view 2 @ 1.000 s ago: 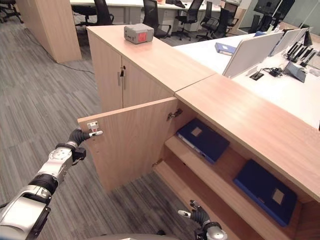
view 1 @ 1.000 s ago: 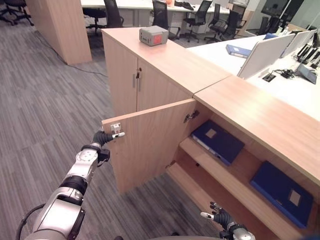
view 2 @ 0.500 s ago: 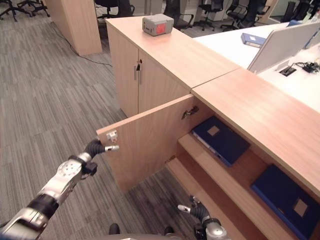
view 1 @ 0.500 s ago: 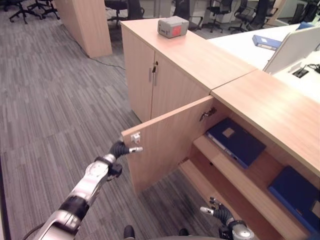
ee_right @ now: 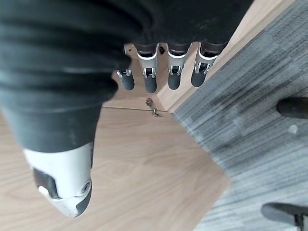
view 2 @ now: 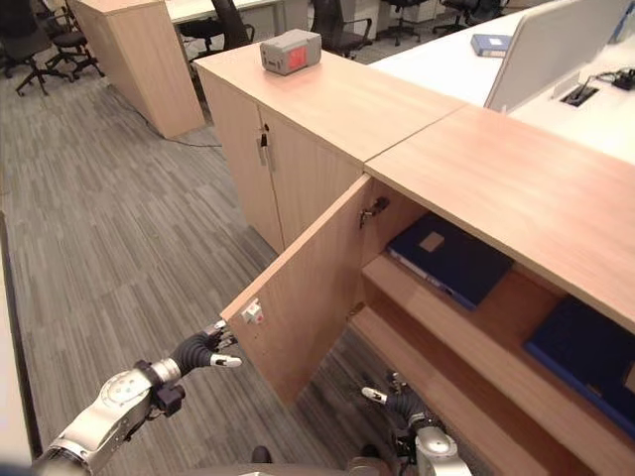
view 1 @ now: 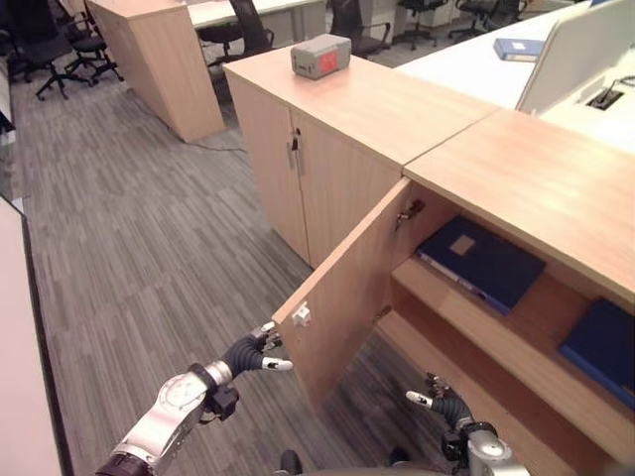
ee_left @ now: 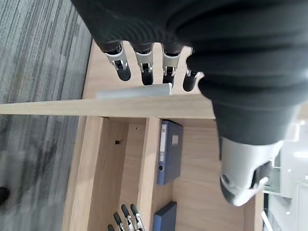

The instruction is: Put the empty folder in the office cabinet

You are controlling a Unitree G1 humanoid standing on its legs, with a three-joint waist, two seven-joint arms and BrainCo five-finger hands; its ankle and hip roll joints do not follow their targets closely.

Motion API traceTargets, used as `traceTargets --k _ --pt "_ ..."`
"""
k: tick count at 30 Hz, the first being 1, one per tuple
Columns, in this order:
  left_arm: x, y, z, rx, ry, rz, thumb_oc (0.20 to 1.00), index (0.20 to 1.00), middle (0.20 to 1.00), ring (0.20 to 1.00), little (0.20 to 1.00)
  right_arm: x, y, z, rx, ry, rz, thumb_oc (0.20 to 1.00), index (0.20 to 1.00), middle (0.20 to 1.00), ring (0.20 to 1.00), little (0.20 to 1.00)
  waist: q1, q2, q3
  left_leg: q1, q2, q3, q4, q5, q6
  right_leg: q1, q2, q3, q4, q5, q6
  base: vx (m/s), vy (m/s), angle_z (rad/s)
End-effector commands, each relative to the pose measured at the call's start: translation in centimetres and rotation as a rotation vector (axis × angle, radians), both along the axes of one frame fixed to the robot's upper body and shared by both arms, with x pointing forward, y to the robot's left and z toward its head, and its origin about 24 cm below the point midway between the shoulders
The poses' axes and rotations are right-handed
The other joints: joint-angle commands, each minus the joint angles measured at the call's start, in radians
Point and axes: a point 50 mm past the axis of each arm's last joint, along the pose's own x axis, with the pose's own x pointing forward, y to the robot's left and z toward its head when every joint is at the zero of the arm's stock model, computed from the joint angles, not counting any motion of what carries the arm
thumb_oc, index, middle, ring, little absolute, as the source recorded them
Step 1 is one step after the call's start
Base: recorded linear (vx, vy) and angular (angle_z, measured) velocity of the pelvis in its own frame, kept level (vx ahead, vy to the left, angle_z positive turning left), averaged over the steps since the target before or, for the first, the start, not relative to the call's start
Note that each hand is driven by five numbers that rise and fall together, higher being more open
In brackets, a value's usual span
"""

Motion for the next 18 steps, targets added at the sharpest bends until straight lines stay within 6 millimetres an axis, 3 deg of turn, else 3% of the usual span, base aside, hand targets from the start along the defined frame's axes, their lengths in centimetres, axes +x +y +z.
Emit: traceTargets --k 1,8,11,14,15,16,18 --pt "1.6 -1.1 2.5 -0.112 -0.119 0.001 1.000 1.000 1.000 1.000 1.000 2.2 0.8 1.1 -0.030 -0.079 0.053 1.000 1.000 1.000 1.000 1.000 0.007 -0.006 0.024 0.040 0.002 0.047 0.033 -0.124 -0.009 -0.023 -0.046 -0.088 0.163 -0.010 0.052 -0.01 -0.064 -0.67" --pt "2.0 -3.4 2.3 -0.221 -0.128 0.042 1.000 1.000 1.000 1.000 1.000 1.3 0.4 0.7 -0.032 -0.048 0.038 1.000 1.000 1.000 1.000 1.000 -0.031 0.017 -0.003 0.084 0.015 0.084 0.038 -0.116 -0.031 0.026 0.007 -0.028 0.063 -0.032 0.026 0.05 -0.106 -0.30" --pt "3.4 -5.1 2.5 -0.273 -0.150 0.080 1.000 1.000 1.000 1.000 1.000 1.1 -0.1 0.8 -0.046 -0.045 0.045 1.000 1.000 1.000 1.000 1.000 -0.075 0.028 -0.009 0.099 0.047 0.103 0.070 -0.114 -0.053 0.044 0.048 0.011 0.027 -0.050 0.006 0.03 -0.190 -0.17" --pt "4.9 -7.2 3.5 -0.357 -0.173 0.109 1.000 1.000 1.000 1.000 1.000 -0.1 -1.0 0.2 -0.076 0.000 0.018 1.000 1.000 1.000 1.000 1.000 -0.113 0.018 -0.004 0.091 0.100 0.127 0.155 -0.113 -0.082 0.064 0.091 0.056 0.010 -0.078 -0.022 0.01 -0.266 -0.47" --pt "5.3 -8.2 4.3 -0.408 -0.184 0.097 1.000 1.000 1.000 1.000 1.000 -0.7 -1.4 0.0 -0.086 0.021 0.002 1.000 1.000 1.000 1.000 1.000 -0.127 0.013 0.004 0.070 0.148 0.131 0.241 -0.092 -0.104 0.076 0.115 0.080 -0.002 -0.093 -0.043 -0.01 -0.273 -0.47" --pt "5.3 -8.7 4.6 -0.421 -0.185 0.084 1.000 1.000 1.000 1.000 1.000 -0.9 -1.8 -0.1 -0.097 0.028 -0.011 1.000 1.000 1.000 1.000 1.000 -0.125 0.013 0.016 0.038 0.181 0.109 0.306 -0.034 -0.127 0.092 0.135 0.095 -0.015 -0.102 -0.055 -0.01 -0.230 -0.27" --pt "5.4 -9.0 5.0 -0.445 -0.195 0.088 1.000 1.000 1.000 1.000 1.000 -1.3 -2.5 -0.2 -0.116 0.047 -0.036 1.000 1.000 1.000 1.000 1.000 -0.132 0.008 0.024 0.020 0.190 0.045 0.344 -0.002 -0.135 0.090 0.153 0.138 -0.029 -0.102 -0.071 0.00 -0.083 -0.01"
